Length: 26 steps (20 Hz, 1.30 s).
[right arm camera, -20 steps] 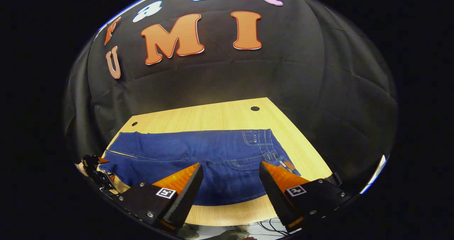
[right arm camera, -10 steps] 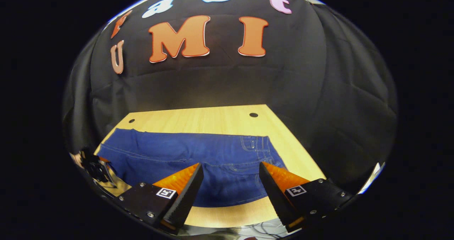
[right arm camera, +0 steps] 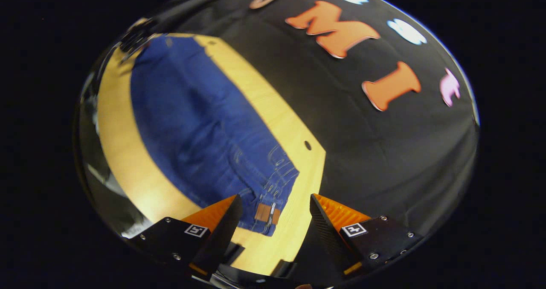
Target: Grasp the waist and the cuffs of the jeans and fold them to make the two legs overlap; first hold the waist and fold one-third of the jeans toward the cuffs, then hold the cuffs and fold the remaining one-third in the same direction to finish folding.
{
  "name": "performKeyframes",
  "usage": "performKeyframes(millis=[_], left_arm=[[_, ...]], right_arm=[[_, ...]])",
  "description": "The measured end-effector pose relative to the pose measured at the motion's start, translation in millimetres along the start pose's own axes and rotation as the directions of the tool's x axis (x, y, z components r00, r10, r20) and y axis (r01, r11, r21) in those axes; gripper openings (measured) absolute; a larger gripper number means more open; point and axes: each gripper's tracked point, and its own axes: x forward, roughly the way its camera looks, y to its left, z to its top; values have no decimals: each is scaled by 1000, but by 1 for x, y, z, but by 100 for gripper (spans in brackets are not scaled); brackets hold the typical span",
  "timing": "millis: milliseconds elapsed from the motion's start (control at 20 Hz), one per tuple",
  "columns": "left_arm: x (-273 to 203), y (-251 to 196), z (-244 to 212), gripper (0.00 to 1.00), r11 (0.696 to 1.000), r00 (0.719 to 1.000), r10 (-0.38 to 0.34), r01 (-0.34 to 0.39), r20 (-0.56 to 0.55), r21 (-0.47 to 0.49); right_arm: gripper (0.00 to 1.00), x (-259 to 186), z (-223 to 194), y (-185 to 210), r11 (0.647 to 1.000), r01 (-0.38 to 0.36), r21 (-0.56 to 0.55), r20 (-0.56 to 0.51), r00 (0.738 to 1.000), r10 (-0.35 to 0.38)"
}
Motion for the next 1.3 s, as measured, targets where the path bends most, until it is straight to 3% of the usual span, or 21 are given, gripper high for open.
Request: performKeyframes(millis=[150,450,650,800,950,1150,1200,1300], left_arm=[[4,-3,0,6,1000,1000,-13,13,4,-22],[4,-1,3,6,1000,999,-14,14,43,10],[4,0,3,6,1000,999,-8,7,54,20],[6,0,3,6,1000,998,-10,10,62,12],[7,0,2,6,1000,998,-9,8,61,12],[7,-1,3,6,1000,998,-10,9,57,8],[7,0,3,6,1000,998,-12,11,56,7],[8,-1,3,6,1000,998,-14,14,54,-2]], right_arm=[[98,15,-14,32,972,-69,-225,-17,998,67],[98,46,-32,73,881,-158,-445,-65,987,144],[97,56,-30,74,839,-163,-519,-73,987,146],[92,68,-25,72,837,-154,-525,-66,988,140],[92,77,-21,73,829,-162,-535,-63,986,151],[76,87,-22,79,840,-212,-499,-91,977,193],[65,89,-25,81,837,-224,-500,-105,975,198],[24,88,-31,90,844,-240,-480,-124,971,205]])
